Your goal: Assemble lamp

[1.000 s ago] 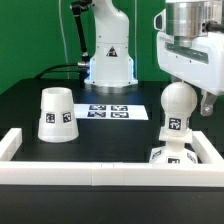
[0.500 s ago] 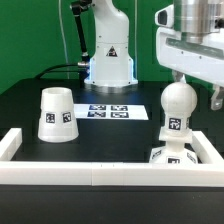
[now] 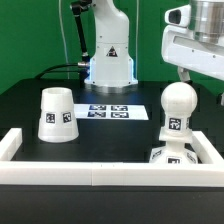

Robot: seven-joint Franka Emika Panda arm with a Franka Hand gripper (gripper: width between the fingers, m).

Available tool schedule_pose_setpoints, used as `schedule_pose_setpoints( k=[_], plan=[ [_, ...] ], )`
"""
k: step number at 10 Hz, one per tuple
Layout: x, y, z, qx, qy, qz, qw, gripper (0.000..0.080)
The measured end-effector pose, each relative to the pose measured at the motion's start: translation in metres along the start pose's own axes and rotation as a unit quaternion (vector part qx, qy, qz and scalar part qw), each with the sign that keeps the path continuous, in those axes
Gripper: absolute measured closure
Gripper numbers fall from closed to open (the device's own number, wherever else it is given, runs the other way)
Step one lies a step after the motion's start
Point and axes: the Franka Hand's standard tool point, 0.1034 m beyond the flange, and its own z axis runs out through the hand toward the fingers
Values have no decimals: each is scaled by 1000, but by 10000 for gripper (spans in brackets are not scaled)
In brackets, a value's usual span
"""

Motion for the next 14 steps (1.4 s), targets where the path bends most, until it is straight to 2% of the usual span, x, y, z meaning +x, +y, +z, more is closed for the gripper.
schedule_pose_setpoints(
  k=[2, 3, 4, 7, 9, 11, 13, 14],
  plan=[
    [-1, 1, 1, -4, 2, -20, 1000, 101],
    [0, 9, 2, -24, 14, -98, 995, 101],
    [1, 16, 4, -34, 20, -146, 989, 101],
    [21, 49, 0, -30, 22, -249, 968, 101],
    [37, 64, -6, -21, 10, -261, 965, 101],
    [30, 61, -3, -23, 9, -270, 963, 101],
    [29, 61, -2, -23, 9, -272, 962, 101],
    [29, 62, -2, -19, 25, -334, 942, 101]
  ],
)
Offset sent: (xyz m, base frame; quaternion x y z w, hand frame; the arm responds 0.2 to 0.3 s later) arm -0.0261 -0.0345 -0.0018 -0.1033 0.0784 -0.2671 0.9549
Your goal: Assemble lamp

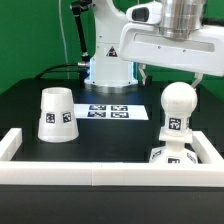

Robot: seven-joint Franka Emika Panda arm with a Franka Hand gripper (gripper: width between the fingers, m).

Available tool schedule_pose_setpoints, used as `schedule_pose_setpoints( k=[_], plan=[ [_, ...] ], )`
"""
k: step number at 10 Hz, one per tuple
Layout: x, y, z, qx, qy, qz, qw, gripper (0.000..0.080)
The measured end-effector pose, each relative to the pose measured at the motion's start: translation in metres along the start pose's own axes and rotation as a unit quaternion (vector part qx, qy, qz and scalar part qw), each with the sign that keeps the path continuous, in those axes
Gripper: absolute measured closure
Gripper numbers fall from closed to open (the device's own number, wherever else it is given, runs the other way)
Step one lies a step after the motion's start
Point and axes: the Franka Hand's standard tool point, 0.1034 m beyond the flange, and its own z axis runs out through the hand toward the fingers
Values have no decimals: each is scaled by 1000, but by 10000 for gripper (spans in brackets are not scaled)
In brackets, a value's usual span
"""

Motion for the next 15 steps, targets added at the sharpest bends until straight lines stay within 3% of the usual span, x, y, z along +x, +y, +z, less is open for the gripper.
schedule_pose_setpoints(
  k=[1, 2, 4, 6, 10, 11, 14, 15],
  plan=[
    [-5, 13, -1, 8, 13, -47, 999, 101],
    [-9, 38, -2, 18, 16, -66, 998, 101],
    [-2, 80, -4, 36, 22, -117, 992, 101],
    [7, 112, -2, 40, 22, -117, 992, 101],
    [5, 108, -1, 40, 22, -121, 992, 101],
    [6, 116, 3, 38, 19, -150, 988, 101],
    [12, 165, 4, 35, 16, -174, 984, 101],
    [13, 175, 5, 34, 16, -171, 985, 101]
  ],
)
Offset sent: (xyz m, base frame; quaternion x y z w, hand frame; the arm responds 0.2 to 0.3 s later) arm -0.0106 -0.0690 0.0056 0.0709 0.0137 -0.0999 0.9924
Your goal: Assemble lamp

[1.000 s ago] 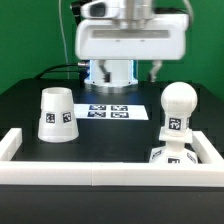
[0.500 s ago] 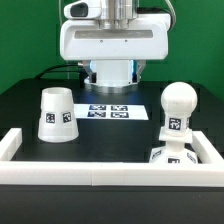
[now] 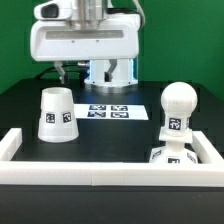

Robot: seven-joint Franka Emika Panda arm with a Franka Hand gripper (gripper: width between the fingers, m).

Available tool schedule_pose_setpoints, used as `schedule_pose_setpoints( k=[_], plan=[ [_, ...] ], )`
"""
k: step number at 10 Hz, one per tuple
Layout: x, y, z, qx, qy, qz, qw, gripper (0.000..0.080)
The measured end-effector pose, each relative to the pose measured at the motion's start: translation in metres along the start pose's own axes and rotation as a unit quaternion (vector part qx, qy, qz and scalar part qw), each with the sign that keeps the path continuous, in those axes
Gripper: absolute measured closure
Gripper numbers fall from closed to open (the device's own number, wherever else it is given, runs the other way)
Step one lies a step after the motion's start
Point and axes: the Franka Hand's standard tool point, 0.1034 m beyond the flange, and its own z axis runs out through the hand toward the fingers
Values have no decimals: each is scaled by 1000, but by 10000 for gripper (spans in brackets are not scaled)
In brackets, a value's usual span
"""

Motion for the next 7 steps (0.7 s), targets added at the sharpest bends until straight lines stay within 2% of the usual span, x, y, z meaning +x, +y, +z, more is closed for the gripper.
schedule_pose_setpoints(
  k=[3, 7],
  plan=[
    [-8, 22, 2, -2, -2, 4, 1000, 101],
    [-25, 21, 23, -9, 1, 6, 1000, 101]
  ],
)
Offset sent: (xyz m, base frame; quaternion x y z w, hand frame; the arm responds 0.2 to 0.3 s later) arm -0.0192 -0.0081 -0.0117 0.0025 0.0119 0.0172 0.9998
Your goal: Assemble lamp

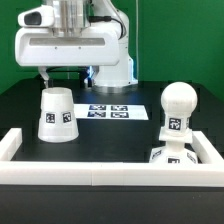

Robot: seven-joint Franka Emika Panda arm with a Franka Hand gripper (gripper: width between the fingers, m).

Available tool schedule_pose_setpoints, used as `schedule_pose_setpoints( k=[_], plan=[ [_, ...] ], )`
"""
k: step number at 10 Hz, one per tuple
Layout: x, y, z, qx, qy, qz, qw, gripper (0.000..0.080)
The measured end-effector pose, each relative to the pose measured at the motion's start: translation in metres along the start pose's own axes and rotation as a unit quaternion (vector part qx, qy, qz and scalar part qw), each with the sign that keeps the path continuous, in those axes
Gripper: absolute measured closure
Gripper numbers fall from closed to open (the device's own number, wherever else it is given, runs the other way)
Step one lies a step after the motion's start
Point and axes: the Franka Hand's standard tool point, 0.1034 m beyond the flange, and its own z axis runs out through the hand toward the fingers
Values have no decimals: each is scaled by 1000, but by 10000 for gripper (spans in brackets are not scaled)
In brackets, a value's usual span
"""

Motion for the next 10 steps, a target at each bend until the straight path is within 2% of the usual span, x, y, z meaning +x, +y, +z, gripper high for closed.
schedule_pose_setpoints(
  k=[6, 8, 9, 10],
  plan=[
    [-1, -6, 22, -8, -5, -9, 1000, 101],
    [-1, -8, 22, -8, -5, -12, 1000, 352],
    [-1, -9, 23, -8, -6, -13, 1000, 352],
    [0, -11, 24, -8, -6, -15, 1000, 535]
  ],
)
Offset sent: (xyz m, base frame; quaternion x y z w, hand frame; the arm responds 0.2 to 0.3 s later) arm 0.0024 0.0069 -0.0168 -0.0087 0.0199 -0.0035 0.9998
